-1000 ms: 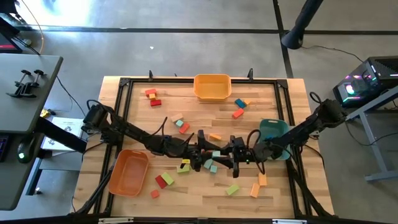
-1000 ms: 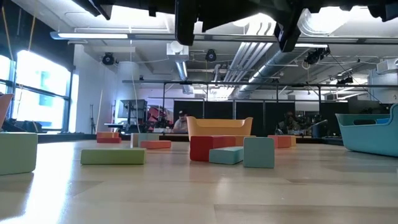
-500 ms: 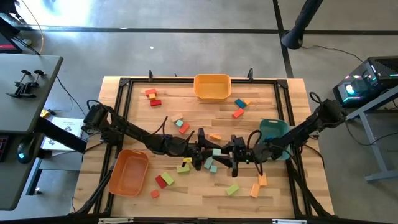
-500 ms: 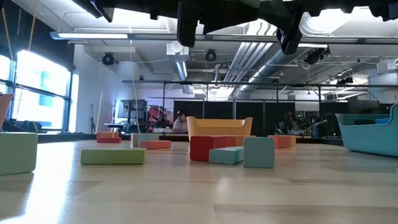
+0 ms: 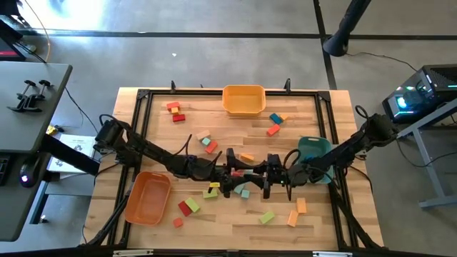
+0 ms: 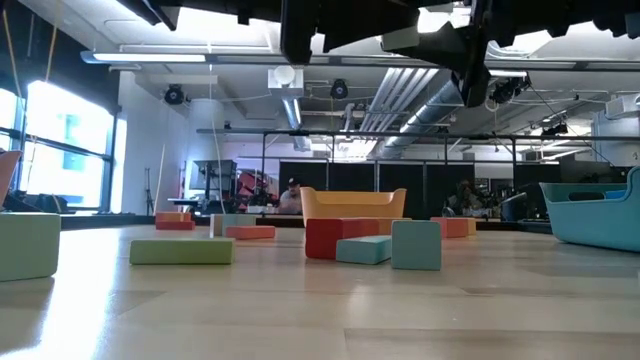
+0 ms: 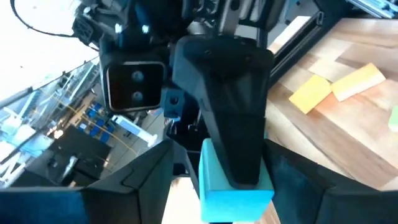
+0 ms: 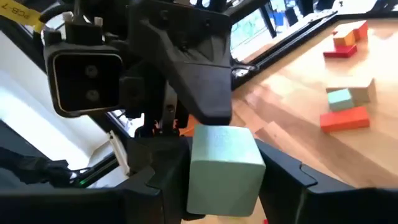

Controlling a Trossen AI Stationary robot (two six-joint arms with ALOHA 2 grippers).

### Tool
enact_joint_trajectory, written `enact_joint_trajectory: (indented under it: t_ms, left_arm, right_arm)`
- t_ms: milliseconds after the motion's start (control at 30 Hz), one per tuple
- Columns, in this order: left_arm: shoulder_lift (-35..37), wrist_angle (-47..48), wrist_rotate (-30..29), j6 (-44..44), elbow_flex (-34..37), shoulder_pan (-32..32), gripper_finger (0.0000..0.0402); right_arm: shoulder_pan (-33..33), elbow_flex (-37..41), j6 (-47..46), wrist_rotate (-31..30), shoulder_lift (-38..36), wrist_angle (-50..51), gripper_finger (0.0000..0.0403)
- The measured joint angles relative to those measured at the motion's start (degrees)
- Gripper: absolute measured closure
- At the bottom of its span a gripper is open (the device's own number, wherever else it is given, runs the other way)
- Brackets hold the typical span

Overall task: Sort blocks by size
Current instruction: Put the light blue square block into the orange bin

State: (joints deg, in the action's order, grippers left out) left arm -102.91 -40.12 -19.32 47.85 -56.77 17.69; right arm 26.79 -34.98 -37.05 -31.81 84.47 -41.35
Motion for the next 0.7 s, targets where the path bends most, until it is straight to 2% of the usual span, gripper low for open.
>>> enact_joint_trajectory:
  t_ms: [200, 433, 700]
  left_arm:
    - [0.00, 0.76, 0.70, 0.95, 0.00, -0.12, 0.0209]
    - [0.00, 2.08, 1.43, 0.42, 0.00, -0.81, 0.0239]
    - [-0.09, 2.20, 1.51, 0.73, 0.00, -0.76, 0.0268]
  right_arm:
    - [-0.33, 0.00, -0.10, 0.97, 0.00, -0.04, 0.0242]
    - [-1.82, 0.00, 0.57, 5.94, 0.00, -2.19, 0.0242]
    - [-1.80, 0.00, 1.07, 6.03, 0.00, -2.17, 0.0242]
